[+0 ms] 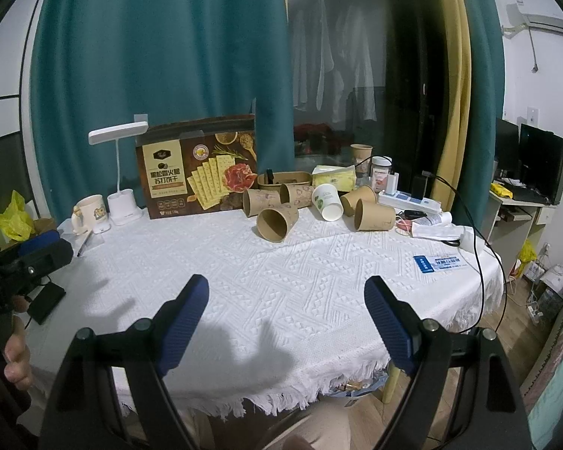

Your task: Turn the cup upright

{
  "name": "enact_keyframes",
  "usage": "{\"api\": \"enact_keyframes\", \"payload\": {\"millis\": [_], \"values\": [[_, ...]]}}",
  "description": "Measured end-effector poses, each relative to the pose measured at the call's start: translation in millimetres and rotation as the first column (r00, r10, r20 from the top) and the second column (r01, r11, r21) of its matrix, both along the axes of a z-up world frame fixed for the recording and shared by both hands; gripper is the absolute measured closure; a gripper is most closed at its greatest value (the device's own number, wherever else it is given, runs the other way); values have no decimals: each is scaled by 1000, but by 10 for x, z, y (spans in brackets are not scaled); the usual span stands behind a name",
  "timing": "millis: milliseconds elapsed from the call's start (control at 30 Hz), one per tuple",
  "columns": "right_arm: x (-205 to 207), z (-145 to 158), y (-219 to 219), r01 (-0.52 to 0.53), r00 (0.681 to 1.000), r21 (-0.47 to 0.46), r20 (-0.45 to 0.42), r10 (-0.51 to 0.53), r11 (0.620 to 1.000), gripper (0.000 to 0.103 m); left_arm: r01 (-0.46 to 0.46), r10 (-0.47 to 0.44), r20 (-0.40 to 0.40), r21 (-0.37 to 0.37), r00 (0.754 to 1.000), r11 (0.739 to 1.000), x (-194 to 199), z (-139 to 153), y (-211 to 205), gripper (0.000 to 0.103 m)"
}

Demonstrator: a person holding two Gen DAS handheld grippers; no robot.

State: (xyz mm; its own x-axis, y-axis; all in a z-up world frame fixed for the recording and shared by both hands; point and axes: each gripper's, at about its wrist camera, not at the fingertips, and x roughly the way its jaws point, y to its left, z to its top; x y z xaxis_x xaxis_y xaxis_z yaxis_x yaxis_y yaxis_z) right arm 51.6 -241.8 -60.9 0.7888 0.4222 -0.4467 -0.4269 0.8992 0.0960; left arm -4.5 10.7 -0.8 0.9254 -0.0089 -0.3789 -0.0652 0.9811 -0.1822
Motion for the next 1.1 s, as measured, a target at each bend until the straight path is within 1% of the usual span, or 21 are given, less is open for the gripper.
{"api": "enact_keyframes", "payload": {"millis": [333, 533, 700, 800, 933, 1033, 1100], "values": [[-4, -5, 6, -1, 1000, -1, 1, 1, 1000, 20, 10, -10, 5, 2, 1000, 1000, -9, 12, -18, 0], [4, -13, 4, -1, 1000, 0, 0, 1, 1000, 20, 3, -3, 8, 30, 1000, 1000, -1, 41, -38, 0], [19, -24, -12, -1, 1000, 3, -4, 1, 1000, 20, 2, -2, -4, 34, 1000, 999, 76, 40, -42, 0], [95, -43, -54, 4, 1000, 10, -12, -3, 1000, 20, 7, -6, -17, 41, 1000, 999, 146, 26, -66, 0], [257, -90, -120, 13, 1000, 19, -28, -12, 1000, 20, 22, -18, -50, 62, 999, 998, 317, -5, -123, 0], [438, -153, -151, 16, 998, 9, -54, -15, 1000, 20, 44, -36, -107, 75, 994, 996, 556, -54, -158, 0], [608, -223, -188, 29, 996, 1, -88, -28, 1000, 20, 74, -60, -168, 76, 984, 994, 797, -114, -184, 0]]}}
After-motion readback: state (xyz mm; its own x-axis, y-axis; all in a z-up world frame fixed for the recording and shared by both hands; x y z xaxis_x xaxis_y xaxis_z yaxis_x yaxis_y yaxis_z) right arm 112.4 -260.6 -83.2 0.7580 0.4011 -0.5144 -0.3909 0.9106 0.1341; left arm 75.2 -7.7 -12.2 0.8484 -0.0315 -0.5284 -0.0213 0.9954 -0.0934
